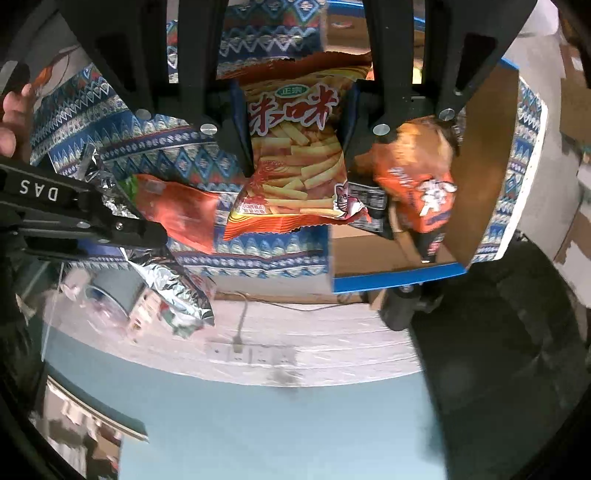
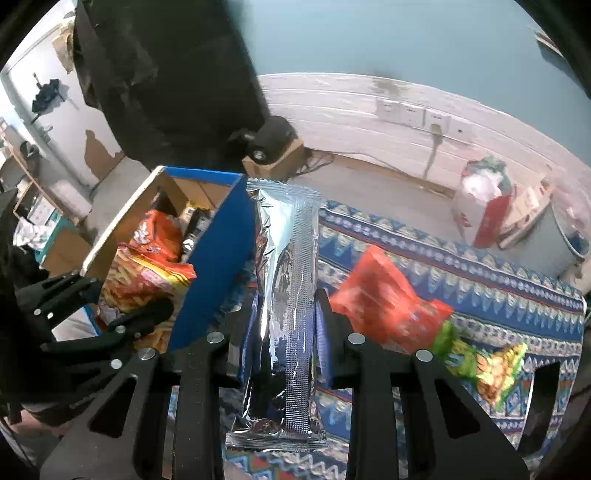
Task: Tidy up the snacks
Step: 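Carry the fries chip bag and silver foil pack over the box with both tools, then open left tool to drop fries bag in box while right tool drops silver pack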
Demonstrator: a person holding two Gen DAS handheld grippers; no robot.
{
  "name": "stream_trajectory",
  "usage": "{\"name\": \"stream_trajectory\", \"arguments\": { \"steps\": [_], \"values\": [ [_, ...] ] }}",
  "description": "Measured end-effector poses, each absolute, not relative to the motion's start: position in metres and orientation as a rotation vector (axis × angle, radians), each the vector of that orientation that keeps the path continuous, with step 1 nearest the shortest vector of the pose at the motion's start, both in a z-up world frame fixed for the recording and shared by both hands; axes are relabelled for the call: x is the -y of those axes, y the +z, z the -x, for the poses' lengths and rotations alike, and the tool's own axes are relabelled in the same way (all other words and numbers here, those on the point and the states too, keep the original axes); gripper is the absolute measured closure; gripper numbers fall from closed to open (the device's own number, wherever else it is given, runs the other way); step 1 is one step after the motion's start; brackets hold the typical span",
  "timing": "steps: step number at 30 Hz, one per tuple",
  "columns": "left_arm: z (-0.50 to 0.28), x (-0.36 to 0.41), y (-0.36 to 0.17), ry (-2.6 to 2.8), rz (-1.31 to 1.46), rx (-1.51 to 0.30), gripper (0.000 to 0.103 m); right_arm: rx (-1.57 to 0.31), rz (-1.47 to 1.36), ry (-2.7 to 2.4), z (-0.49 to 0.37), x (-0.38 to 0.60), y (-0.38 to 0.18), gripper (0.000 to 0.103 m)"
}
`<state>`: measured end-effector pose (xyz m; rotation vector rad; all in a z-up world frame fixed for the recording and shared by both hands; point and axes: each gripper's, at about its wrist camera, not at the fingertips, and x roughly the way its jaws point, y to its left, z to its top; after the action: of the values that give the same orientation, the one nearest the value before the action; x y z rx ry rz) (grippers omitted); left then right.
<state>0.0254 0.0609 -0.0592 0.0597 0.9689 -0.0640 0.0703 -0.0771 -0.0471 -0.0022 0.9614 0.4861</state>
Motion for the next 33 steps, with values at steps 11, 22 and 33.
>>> {"name": "stream_trajectory", "arguments": {
  "steps": [11, 22, 33],
  "values": [
    [-0.021, -0.125, -0.056, 0.04, 0.009, -0.955, 0.061, -0.97, 0.008, 0.555, -0.091, 0.014, -0.046, 0.076],
    [-0.018, -0.175, -0.055, 0.132, 0.057, -0.954, 0.061, -0.985, 0.022, 0.612, -0.104, -0.039, -0.048, 0.076],
    [-0.02, -0.222, -0.078, 0.225, 0.116, -1.009, 0.061, -1.017, 0.045, 0.631, -0.109, -0.076, -0.062, 0.076]
  ]
}}
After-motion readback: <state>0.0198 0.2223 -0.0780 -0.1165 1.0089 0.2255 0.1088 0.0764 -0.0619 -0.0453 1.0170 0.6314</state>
